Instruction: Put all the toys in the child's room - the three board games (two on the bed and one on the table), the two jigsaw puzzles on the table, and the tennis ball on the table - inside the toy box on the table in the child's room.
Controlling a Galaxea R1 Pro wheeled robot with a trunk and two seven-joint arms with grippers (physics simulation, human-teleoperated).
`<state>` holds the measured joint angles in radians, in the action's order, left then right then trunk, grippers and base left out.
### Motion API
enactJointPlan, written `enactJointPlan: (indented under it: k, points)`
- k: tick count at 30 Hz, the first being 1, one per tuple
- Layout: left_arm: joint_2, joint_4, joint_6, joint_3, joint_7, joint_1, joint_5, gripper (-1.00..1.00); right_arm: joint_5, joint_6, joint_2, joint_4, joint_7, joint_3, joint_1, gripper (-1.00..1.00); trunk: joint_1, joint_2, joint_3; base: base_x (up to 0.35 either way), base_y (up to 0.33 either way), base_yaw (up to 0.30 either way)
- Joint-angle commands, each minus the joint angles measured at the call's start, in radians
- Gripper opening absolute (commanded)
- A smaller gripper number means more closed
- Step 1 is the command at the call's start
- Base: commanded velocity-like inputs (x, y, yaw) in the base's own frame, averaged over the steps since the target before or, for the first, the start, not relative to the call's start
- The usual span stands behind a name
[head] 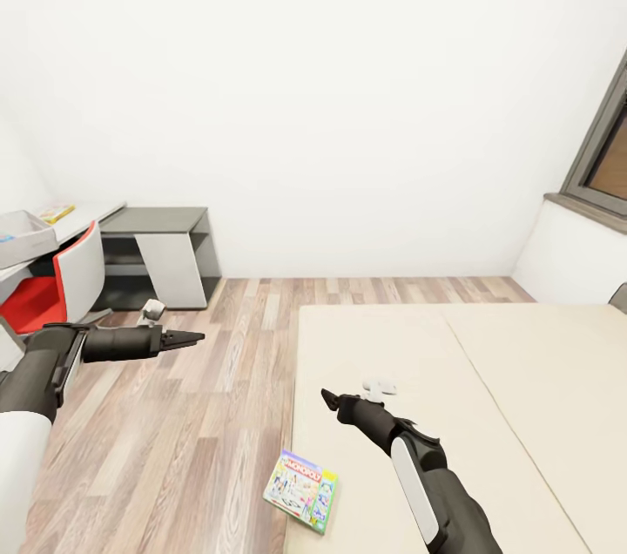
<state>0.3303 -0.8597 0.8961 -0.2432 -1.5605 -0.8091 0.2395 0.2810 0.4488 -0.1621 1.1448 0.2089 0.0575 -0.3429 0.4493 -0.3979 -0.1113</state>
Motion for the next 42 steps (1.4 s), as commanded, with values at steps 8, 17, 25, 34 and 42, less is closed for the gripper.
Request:
enactJointPlan:
  k: [8, 17, 25, 34, 42]
  points:
    - [0.000, -0.001, 0.011, -0.002, -0.009, -0.001, 0.011, 1.00, 0.004, 0.006, -0.001, 0.001, 0.001, -0.001, -0.001, 1.00, 0.001, -0.002, 0.011, 0.000, 0.000, 0.000]
    - [0.000, -0.001, 0.011, -0.002, -0.009, -0.001, 0.011, 1.00, 0.004, 0.006, -0.001, 0.001, 0.001, -0.001, -0.001, 1.00, 0.001, -0.002, 0.026, 0.000, 0.000, 0.000]
    - [0.000, -0.001, 0.001, -0.002, -0.010, -0.001, 0.011, 1.00, 0.004, 0.001, -0.001, 0.001, 0.001, -0.001, -0.001, 1.00, 0.001, -0.002, 0.039, 0.000, 0.000, 0.000]
    - [0.000, -0.001, -0.002, -0.002, -0.009, -0.001, 0.011, 1.00, 0.004, 0.001, -0.001, 0.001, 0.001, -0.001, -0.001, 1.00, 0.001, -0.002, 0.054, 0.000, 0.000, 0.000]
    - [0.000, -0.001, -0.002, -0.002, -0.009, -0.001, 0.011, 1.00, 0.006, 0.001, -0.001, 0.001, 0.001, -0.001, -0.001, 1.00, 0.001, -0.002, 0.068, 0.000, 0.000, 0.000]
